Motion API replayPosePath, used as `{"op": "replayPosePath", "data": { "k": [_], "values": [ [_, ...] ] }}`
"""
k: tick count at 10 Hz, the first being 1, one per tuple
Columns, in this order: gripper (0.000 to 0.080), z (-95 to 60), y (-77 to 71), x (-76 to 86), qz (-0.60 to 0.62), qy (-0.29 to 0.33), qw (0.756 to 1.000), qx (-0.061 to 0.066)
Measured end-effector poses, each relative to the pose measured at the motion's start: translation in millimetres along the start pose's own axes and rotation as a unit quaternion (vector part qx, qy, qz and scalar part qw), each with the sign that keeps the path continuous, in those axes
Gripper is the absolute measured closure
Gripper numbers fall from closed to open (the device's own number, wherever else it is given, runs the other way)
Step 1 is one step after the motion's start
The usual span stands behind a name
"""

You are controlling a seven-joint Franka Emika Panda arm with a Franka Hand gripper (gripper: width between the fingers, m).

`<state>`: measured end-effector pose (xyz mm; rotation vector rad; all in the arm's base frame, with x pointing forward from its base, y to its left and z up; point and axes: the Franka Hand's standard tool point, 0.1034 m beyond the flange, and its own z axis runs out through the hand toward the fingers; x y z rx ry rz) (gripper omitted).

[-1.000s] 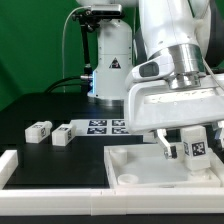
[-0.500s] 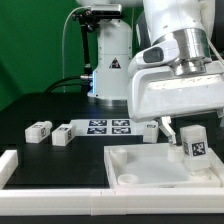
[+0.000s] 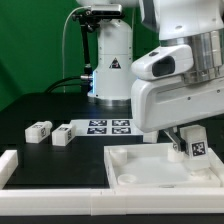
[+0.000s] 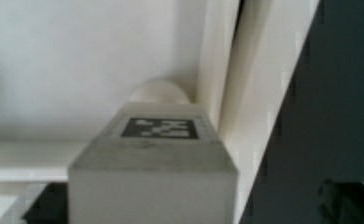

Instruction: Assemble one leg

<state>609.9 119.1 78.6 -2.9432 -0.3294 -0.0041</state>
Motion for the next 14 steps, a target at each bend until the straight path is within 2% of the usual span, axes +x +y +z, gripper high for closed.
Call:
{"op": "replayPosePath", "data": {
  "k": [1,2,4,5,6,7,12,14],
  "values": [
    [0.0150,-1.2,3.7,8.9,0.002,-0.013,1.000,0.005],
    [0.0150,0.1,10.0,11.4,0.004,-0.004,1.000,0.004],
    [0.0176,2.1,13.6,9.2,0.007,-0.002,1.000,0.003],
    [0.0355,2.2,13.5,9.2,0.007,-0.002,1.000,0.003],
    [0.0355,2.2,13.7,9.2,0.007,-0.002,1.000,0.003],
    [0.0513,2.2,13.7,9.2,0.007,-0.002,1.000,0.003],
    [0.0511,2.4,13.4,9.1,0.041,-0.002,0.999,0.003],
    [0.0509,2.3,12.1,10.3,0.176,0.000,0.984,0.005]
  ]
}}
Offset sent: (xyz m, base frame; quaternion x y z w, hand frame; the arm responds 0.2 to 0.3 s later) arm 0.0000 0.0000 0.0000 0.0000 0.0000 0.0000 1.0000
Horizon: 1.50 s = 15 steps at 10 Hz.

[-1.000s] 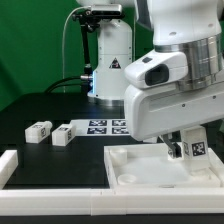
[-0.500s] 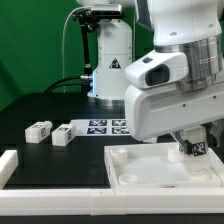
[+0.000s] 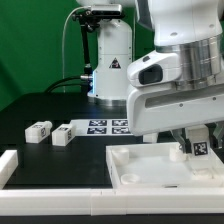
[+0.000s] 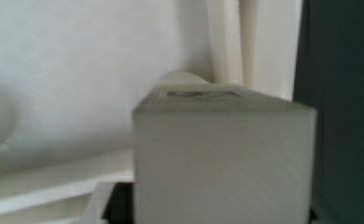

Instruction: Assemble one leg

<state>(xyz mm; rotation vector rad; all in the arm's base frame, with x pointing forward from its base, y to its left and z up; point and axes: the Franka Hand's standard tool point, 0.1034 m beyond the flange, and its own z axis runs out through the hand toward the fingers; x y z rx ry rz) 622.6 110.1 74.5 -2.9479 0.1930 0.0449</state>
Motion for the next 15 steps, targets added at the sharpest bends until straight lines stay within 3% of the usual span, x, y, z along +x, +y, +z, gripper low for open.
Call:
{"op": "replayPosePath", "data": {
  "k": [3,5,9,11,12,13,14,15],
  "values": [
    [0.0509,1.0,1.5,2.4,0.189,0.005,0.982,-0.001],
    [0.0509,2.4,3.8,2.7,0.302,0.005,0.953,0.000],
    [0.0509,1.1,4.3,5.6,0.499,0.011,0.867,-0.002],
    [0.0509,1.5,3.7,5.1,0.508,0.010,0.862,-0.001],
    [0.0339,1.6,3.2,5.0,0.494,0.010,0.870,-0.001],
    [0.0339,2.0,2.2,4.3,0.474,0.009,0.880,-0.001],
    [0.0210,4.3,-1.5,-1.3,0.464,0.008,0.886,-0.003],
    [0.0168,5.3,-7.1,-6.6,0.405,0.005,0.914,-0.005]
  ]
}}
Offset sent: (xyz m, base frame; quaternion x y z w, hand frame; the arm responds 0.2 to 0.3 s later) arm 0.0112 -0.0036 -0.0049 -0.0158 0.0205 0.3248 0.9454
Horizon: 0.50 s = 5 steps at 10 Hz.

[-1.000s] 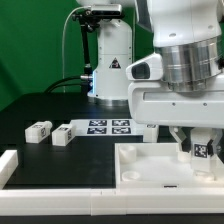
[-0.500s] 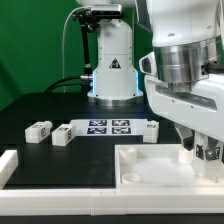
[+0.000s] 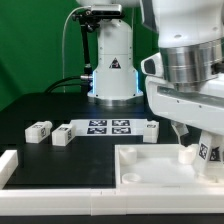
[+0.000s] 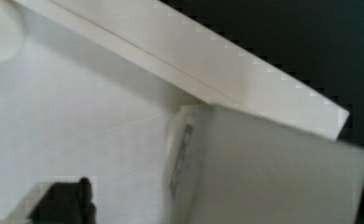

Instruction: Assemble one leg

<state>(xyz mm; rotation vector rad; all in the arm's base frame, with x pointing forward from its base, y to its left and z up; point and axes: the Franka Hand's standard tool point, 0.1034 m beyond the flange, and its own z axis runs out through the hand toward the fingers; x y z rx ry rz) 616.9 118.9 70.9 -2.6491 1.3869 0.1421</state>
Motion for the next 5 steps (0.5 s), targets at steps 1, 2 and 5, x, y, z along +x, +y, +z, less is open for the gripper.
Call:
{"op": "replayPosePath", "data": {
  "k": [1,2,5],
  "values": [
    [0.0155,-0.9,-0.8,-1.9,-0.060,0.000,0.998,0.001],
    [0.0155,-1.8,-1.7,-3.1,-0.128,0.001,0.992,0.000],
    [0.0151,-8.4,-9.6,-2.7,-0.344,0.009,0.939,-0.002]
  ]
}}
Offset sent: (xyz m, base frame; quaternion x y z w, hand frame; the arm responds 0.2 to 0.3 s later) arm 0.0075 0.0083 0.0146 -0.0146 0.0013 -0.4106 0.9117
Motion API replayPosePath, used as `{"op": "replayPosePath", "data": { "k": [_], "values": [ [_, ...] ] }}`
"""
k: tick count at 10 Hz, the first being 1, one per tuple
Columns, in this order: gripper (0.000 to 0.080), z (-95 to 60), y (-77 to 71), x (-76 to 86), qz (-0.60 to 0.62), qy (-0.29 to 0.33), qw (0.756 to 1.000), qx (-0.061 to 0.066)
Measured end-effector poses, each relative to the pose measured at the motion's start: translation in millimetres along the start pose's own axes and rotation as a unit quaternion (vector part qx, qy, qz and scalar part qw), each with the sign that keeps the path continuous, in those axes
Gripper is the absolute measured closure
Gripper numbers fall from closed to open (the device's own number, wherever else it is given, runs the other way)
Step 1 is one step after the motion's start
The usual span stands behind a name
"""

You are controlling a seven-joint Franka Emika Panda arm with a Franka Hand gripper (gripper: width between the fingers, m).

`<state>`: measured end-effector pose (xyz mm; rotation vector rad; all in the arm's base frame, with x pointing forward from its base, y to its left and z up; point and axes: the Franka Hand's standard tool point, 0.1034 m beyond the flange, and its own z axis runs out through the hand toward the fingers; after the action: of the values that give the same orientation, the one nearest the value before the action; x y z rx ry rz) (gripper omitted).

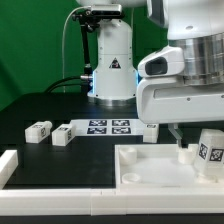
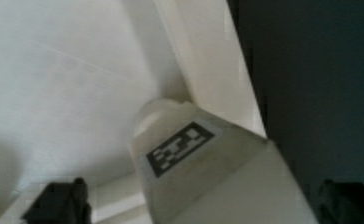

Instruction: Assemble one leg

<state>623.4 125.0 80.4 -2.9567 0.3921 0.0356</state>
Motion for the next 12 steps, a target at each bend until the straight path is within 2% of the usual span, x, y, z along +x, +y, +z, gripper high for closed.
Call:
{"op": "replayPosePath", "data": {
  "k": [2,3,5,7,8,12],
  "values": [
    [0.0151,-2.0,-0.7,5.2,-0.168,0.014,0.986,-0.017],
    [0.0151,-2.1,0.2,6.4,-0.239,0.015,0.971,-0.021],
    [0.0151,-1.9,0.4,6.3,-0.240,0.015,0.970,-0.020],
    [0.0410,-1.8,0.5,6.3,-0.240,0.015,0.970,-0.020],
    [0.0505,-2.0,3.0,7.4,-0.239,0.015,0.971,-0.022],
    [0.0505,-1.8,4.3,7.9,-0.198,0.016,0.980,-0.020]
  ]
}}
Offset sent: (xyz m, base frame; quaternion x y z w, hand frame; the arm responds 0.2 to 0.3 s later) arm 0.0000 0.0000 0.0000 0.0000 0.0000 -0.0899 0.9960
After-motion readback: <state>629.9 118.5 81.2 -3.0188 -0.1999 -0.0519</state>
